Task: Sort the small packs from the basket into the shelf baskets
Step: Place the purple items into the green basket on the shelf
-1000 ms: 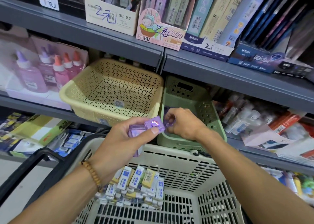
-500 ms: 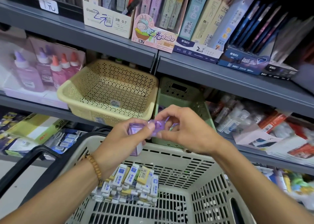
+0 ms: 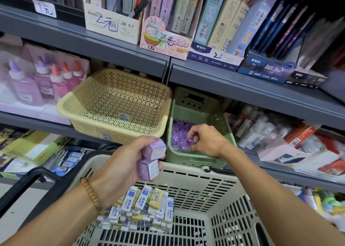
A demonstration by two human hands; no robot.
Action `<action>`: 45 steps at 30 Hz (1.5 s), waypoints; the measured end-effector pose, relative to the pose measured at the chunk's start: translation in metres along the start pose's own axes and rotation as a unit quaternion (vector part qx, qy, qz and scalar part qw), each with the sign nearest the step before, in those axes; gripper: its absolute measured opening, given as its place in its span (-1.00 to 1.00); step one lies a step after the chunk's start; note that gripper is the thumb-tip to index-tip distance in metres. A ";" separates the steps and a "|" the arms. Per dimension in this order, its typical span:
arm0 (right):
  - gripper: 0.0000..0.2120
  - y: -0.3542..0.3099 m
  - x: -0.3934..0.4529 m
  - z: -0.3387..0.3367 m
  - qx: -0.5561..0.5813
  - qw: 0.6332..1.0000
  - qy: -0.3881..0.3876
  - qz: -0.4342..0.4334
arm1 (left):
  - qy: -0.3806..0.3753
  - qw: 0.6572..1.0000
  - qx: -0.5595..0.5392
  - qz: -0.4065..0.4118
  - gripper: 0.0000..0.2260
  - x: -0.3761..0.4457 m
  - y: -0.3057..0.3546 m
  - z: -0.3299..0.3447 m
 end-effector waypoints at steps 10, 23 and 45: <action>-0.86 -0.045 -0.037 -0.031 0.304 0.949 0.072 -0.051 | -0.003 0.999 -0.002 0.039 -0.60 0.001 0.001 -0.002; -0.69 -0.096 -0.083 -0.029 0.399 0.901 -0.141 -0.093 | -0.012 1.000 0.001 0.009 -0.67 -0.003 -0.002 0.003; -0.68 0.018 -0.010 -0.020 -0.098 0.995 -0.015 0.034 | 0.104 0.972 0.167 0.133 -0.68 -0.002 0.003 -0.015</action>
Point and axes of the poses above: each hand's wrist, its own x-axis towards the middle knuckle, its own z-axis out of the palm, y = z × x, the point moved 6 cm from there along x, towards the middle knuckle, and after that the axes turned 11 degrees about y, right-handed, at the moved point
